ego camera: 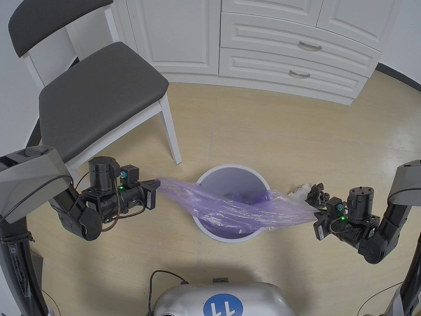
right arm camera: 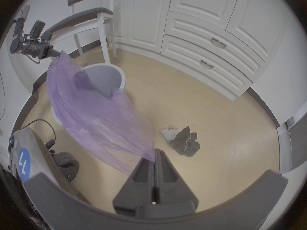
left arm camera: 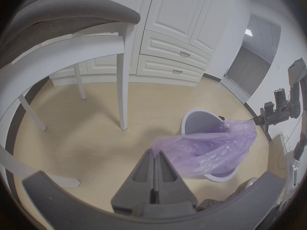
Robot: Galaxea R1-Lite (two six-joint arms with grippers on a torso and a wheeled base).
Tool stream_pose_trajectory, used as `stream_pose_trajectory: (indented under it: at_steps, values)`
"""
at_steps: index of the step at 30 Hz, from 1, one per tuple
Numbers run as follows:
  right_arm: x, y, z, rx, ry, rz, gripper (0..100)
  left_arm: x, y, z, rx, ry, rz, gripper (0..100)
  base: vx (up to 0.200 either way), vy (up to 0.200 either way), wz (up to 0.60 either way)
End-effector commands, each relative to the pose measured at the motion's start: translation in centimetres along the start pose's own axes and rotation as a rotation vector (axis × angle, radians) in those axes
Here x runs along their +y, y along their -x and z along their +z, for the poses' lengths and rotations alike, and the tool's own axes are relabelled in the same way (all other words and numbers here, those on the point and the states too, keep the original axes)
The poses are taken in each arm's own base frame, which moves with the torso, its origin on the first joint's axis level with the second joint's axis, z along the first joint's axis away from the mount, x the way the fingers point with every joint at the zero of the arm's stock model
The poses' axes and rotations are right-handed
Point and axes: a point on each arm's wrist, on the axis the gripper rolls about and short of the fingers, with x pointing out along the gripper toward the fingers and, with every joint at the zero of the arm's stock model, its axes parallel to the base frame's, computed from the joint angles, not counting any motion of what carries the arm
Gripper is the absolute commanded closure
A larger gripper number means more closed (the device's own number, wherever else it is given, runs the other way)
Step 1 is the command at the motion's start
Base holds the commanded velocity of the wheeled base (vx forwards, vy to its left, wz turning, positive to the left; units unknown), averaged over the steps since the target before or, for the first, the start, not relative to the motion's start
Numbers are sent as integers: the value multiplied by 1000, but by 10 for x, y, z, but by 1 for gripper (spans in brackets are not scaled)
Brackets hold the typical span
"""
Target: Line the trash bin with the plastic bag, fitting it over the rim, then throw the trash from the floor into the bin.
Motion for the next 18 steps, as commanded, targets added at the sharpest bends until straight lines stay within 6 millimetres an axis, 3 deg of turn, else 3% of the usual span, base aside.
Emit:
stream_pose_trajectory:
  at_steps: [1, 13, 18]
  values:
    - [1, -11, -12, 20, -2, -6, 100, 7, 4, -5, 6, 8, 14, 100, 0, 0, 0]
    - [-9, -4, -4, -34, -15, -26, 100, 6, 9, -5, -21, 15, -49, 100, 0, 0, 0]
    - [-16, -14, 5, -78, -59, -37, 100, -3, 2, -3, -48, 48, -79, 100, 0, 0, 0]
